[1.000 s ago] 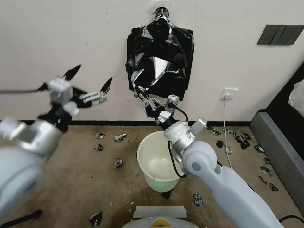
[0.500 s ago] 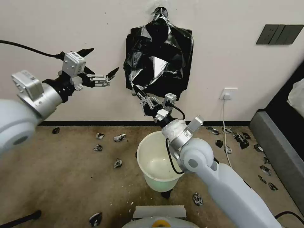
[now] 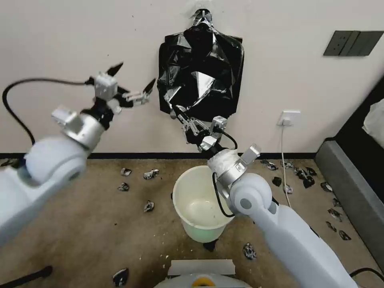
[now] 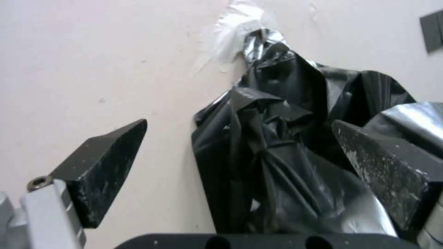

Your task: Place a trash bag onto the trash bin.

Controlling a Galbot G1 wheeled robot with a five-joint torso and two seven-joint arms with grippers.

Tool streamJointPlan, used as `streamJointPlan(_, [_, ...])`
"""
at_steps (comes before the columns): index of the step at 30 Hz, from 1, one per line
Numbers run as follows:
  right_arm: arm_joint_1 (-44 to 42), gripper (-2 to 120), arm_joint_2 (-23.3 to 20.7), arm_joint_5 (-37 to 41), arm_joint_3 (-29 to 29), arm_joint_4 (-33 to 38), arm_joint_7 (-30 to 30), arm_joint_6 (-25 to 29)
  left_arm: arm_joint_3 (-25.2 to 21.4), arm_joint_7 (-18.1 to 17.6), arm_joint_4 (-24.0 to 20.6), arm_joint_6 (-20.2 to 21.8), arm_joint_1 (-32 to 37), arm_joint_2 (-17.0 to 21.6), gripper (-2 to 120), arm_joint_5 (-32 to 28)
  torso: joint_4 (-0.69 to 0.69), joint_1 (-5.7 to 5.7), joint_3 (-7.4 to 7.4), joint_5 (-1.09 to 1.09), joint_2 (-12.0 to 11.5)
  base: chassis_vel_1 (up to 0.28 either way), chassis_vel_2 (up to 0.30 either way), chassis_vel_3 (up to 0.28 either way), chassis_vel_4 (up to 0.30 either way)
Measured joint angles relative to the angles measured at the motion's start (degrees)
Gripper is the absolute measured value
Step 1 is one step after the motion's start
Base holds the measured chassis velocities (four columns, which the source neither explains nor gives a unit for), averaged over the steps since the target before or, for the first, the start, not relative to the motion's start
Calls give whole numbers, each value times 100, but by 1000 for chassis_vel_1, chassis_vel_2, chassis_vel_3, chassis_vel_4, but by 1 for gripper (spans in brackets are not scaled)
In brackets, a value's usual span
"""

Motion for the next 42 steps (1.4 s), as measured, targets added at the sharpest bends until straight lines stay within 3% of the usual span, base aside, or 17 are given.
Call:
streamJointPlan(1, [0, 0, 0, 0, 0, 0, 0, 0, 0, 0, 0, 0, 0, 0, 100, 0, 0, 0, 0, 0, 0, 0, 0, 0, 0])
streamJointPlan(4, [-82, 0, -8, -67, 50, 3, -28, 1, 1906, 83, 102, 789, -2113, 106, 100, -177, -1, 0, 0, -3, 0, 0, 0, 0, 0])
streamJointPlan(5, [-82, 0, -8, -67, 50, 3, -28, 1, 1906, 83, 102, 789, -2113, 106, 100, -177, -1, 0, 0, -3, 0, 0, 0, 0, 0])
streamJointPlan(9, [-136, 0, -15, -104, 116, 19, -58, 1, 3464, 419, 99, 1597, -3939, 103, 100, -314, 0, 0, 0, -2, 0, 0, 0, 0, 0])
streamJointPlan(12, [-152, 0, -15, -105, 142, 34, -59, 1, 3735, 498, 137, 1787, -4282, 81, 100, -332, -1, 0, -1, 1, 0, 0, 0, 0, 0])
streamJointPlan(13, [-184, 0, -26, -106, 187, 74, -66, 1, 4153, 690, 233, 2096, -4767, 41, 100, -336, -1, 0, 0, -5, 0, 0, 0, 0, 0])
streamJointPlan(15, [-184, 0, -26, -106, 187, 74, -66, 1, 4153, 690, 233, 2096, -4767, 41, 100, -336, -1, 0, 0, -5, 0, 0, 0, 0, 0])
streamJointPlan(16, [-220, 0, -54, -103, 249, 111, -81, 1, 4523, 882, 268, 2474, -5213, -34, 100, -387, 1, 0, 0, -5, 0, 0, 0, 0, 0])
streamJointPlan(19, [-220, 0, -54, -103, 249, 111, -81, 1, 4523, 882, 268, 2474, -5213, -34, 100, -387, 1, 0, 0, -5, 0, 0, 0, 0, 0])
streamJointPlan(20, [-252, 0, -65, -97, 319, 121, -117, 7, 4922, 972, 307, 2945, -5683, -248, 100, -458, 0, 0, 0, -2, 0, 0, 0, 0, 0])
streamJointPlan(23, [-286, 0, -66, -87, 364, 149, -144, 14, 5181, 958, 438, 3182, -5900, -468, 100, -465, -1, 0, 0, -3, 0, 0, 0, 0, 0])
streamJointPlan(28, [-343, 0, -82, -84, 422, 176, -165, 20, 5332, 951, 506, 3343, -5993, -575, 100, -486, 0, 0, 0, -3, 0, 0, 0, 0, 0])
streamJointPlan(32, [-521, 0, -126, -81, 659, 301, -186, 30, 5576, 939, 699, 3506, -6145, -1013, 100, -491, 2, 0, 0, -4, 0, 0, 0, 0, 0])
streamJointPlan(35, [-521, 0, -126, -81, 659, 301, -186, 30, 5576, 939, 699, 3506, -6145, -1013, 100, -491, 2, 0, 0, -4, 0, 0, 0, 0, 0])
streamJointPlan(36, [-796, 0, -172, -83, 967, 479, -186, 32, 5715, 950, 932, 3657, -6290, -1473, 100, -422, -6, 0, 0, -4, 0, 0, 0, 0, 0])
streamJointPlan(37, [-840, 0, -189, -84, 1022, 507, -186, 32, 5756, 952, 971, 3718, -6361, -1539, 100, -403, -6, 0, 0, -2, 0, 0, 0, 0, 0])
streamJointPlan(42, [-874, 0, -207, -84, 1074, 532, -186, 34, 5811, 938, 1020, 3924, -6524, -1612, 100, -425, -1, 0, 0, -3, 0, 0, 0, 0, 0])
